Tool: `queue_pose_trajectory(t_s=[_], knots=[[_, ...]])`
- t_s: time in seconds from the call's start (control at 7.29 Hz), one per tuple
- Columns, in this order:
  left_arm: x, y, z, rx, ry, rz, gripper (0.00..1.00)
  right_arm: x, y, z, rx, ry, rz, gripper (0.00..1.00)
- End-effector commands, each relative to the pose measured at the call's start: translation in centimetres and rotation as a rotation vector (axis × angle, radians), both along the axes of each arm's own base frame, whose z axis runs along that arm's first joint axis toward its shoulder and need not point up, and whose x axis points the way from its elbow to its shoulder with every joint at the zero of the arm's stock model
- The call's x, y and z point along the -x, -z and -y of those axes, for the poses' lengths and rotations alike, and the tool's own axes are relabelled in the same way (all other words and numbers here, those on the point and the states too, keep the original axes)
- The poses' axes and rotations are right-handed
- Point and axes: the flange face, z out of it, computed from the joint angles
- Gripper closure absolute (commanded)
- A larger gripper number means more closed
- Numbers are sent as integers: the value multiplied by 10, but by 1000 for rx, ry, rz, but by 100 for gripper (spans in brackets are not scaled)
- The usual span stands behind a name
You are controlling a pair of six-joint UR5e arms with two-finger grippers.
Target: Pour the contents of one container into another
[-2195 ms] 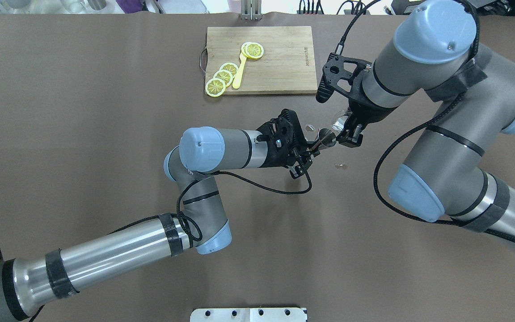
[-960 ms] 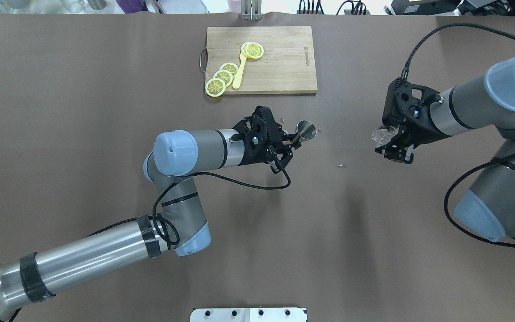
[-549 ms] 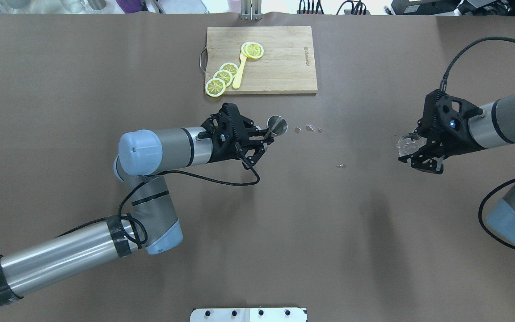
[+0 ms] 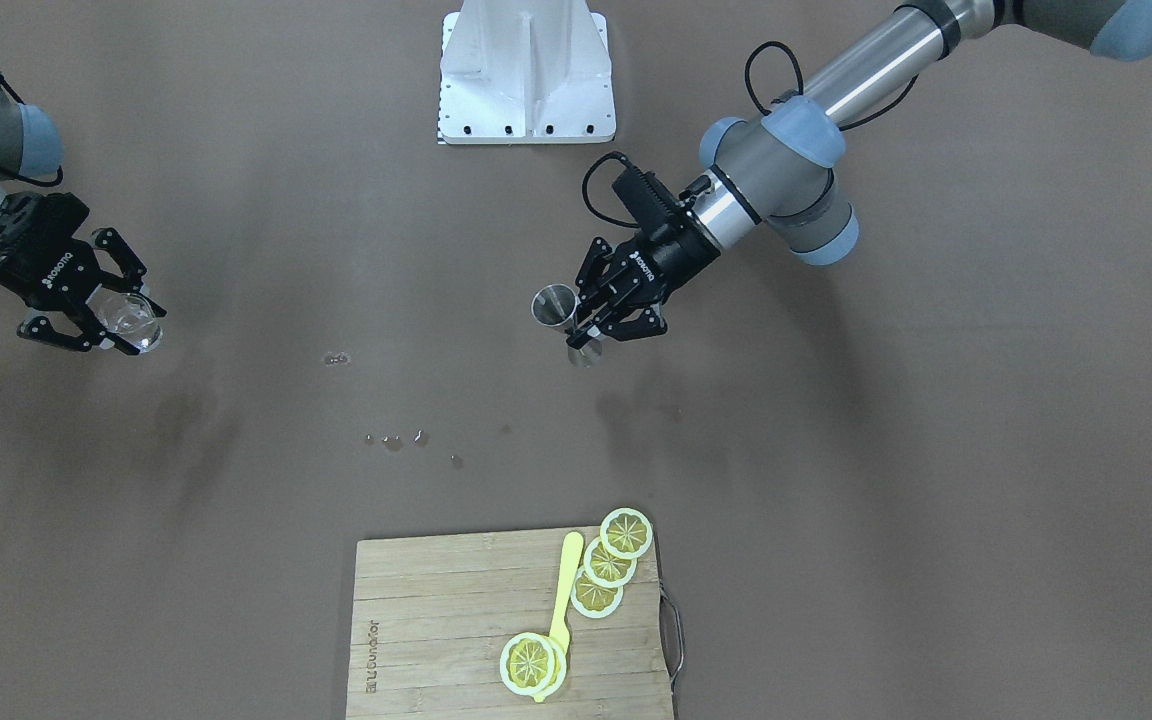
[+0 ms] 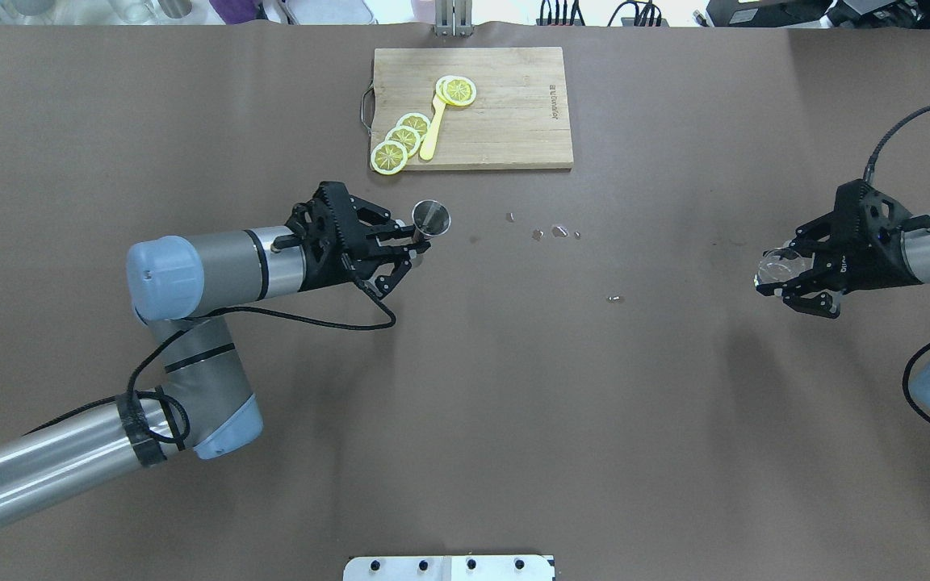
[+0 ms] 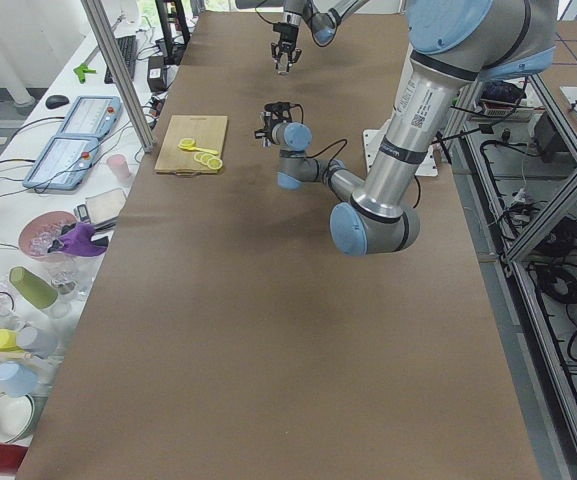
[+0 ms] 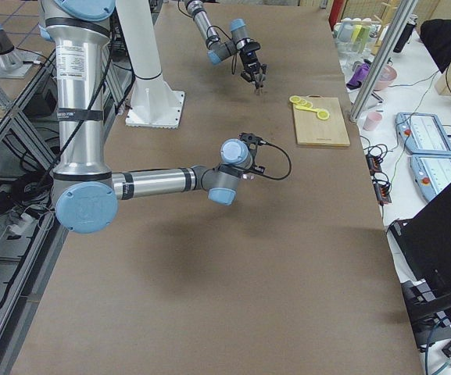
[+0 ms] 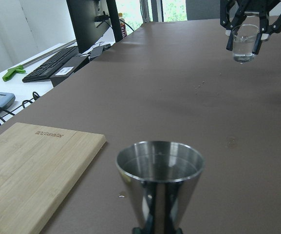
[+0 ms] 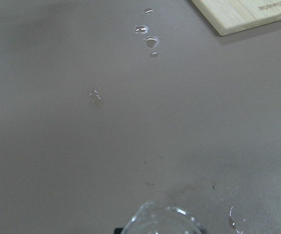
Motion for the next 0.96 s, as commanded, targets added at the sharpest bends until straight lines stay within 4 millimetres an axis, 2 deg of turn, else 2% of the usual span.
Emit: queue_pose_trajectory(t_s=[0.0, 0.14, 0.41, 0.55, 0.82], knots=[[52, -50, 4, 4, 68, -4, 100, -20, -42, -4, 35, -29, 54, 100], [71, -73, 4, 7, 97, -9, 100, -28, -53, -14, 42, -41, 63, 100], [93, -104, -3, 132, 217, -118, 100, -38, -91, -23, 53, -62, 106, 100], [102, -110, -5, 145, 310, -145, 100, -39, -97, -23, 47, -66, 117, 100], [114, -121, -35, 258, 496, -273, 100, -42, -104, -22, 42, -93, 113, 100]])
